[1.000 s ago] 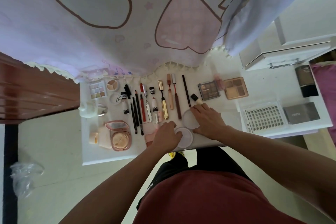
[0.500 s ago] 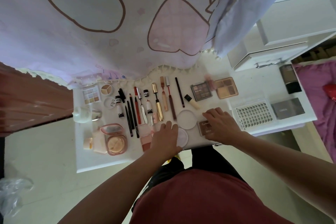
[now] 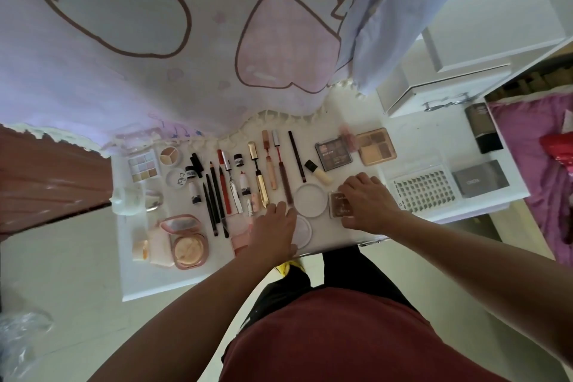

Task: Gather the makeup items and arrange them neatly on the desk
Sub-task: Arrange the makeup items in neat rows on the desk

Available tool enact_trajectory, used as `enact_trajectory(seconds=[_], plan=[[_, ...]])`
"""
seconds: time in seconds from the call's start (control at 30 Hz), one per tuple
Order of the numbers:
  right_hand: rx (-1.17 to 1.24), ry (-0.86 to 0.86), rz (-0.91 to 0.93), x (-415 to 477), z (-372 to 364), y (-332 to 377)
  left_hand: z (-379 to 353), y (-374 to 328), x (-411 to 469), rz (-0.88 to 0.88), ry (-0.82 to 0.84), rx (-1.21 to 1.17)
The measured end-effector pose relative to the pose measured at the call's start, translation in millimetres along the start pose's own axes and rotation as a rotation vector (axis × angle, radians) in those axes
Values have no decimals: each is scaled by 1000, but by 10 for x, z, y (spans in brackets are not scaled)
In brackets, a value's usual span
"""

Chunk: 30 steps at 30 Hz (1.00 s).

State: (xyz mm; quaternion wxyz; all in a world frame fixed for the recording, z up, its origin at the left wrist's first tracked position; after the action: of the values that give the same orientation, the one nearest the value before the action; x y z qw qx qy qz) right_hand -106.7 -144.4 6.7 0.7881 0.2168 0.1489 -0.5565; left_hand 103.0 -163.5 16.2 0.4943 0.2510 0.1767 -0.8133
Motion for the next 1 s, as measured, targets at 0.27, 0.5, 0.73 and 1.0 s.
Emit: enact_trajectory(seconds=[0.27,0.5,0.73,1.0], plan=[[643,-341,-86,-15,625,-2,639,261,150,287,-25,-1067],[688,-459,6,67,1050,231,1115,330,129,223,112,-1491],[700,-488,75,-53,1294,417,1245,521,29,232,120,-1690],[999,-550,59,-115,1417,530,1367,679,-179,-10,188,-1642]])
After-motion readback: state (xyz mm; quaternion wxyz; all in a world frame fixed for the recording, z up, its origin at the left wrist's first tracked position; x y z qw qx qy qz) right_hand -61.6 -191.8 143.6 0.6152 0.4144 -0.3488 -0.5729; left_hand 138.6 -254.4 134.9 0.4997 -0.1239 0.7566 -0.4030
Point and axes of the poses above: each hand's wrist, its own x-axis towards the middle knuckle, its own z-axis out of the back of the hand, y = z × x, the point moved 3 cm from there along x, towards the middle knuckle, and after that the axes turned 11 degrees about z, right-handed, at the moved point
